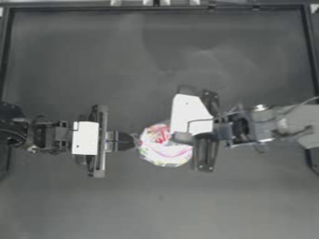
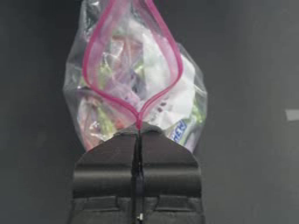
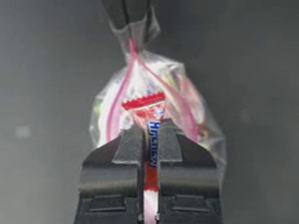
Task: Put candy in bag
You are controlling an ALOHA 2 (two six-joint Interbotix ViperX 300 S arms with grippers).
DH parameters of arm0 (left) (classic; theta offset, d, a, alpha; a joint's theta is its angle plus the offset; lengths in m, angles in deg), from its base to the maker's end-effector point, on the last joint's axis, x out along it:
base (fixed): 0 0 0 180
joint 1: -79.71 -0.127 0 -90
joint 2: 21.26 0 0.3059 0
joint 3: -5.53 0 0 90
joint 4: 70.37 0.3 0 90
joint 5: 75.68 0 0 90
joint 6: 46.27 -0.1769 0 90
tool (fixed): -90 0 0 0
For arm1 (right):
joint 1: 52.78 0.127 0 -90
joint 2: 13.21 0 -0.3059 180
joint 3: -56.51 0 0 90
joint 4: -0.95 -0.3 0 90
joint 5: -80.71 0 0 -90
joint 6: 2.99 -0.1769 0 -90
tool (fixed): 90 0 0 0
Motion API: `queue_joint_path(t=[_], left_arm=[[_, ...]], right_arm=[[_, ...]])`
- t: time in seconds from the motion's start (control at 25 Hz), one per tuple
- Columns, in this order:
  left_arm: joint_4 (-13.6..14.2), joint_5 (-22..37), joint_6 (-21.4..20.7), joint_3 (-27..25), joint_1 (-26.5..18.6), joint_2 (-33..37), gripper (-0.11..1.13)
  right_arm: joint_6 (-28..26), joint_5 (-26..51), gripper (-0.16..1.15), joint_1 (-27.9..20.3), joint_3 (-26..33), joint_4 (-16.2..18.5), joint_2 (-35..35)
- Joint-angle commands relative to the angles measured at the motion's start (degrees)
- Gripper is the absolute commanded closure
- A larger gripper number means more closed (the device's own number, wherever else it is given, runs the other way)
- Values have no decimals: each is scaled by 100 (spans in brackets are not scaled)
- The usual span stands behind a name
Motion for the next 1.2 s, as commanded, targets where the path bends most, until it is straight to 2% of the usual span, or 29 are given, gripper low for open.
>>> queue_joint_path(t=[0.04, 0.52, 0.64, 1.04, 1.2], left_arm=[[0, -62, -9, 105, 0, 149, 98], [0, -53, -9, 105, 0, 167, 98], [0, -53, -9, 114, 0, 176, 98], [0, -53, -9, 114, 0, 176, 98], [-9, -53, -9, 105, 9, 176, 98]], right_arm=[[9, -123, 79, -35, 132, -70, 123], [9, -378, 74, -53, 114, -97, 563], [9, -431, 63, -70, 114, -123, 606], [0, -615, 7, -255, 88, -229, 624], [0, -633, -4, -281, 70, -237, 615]])
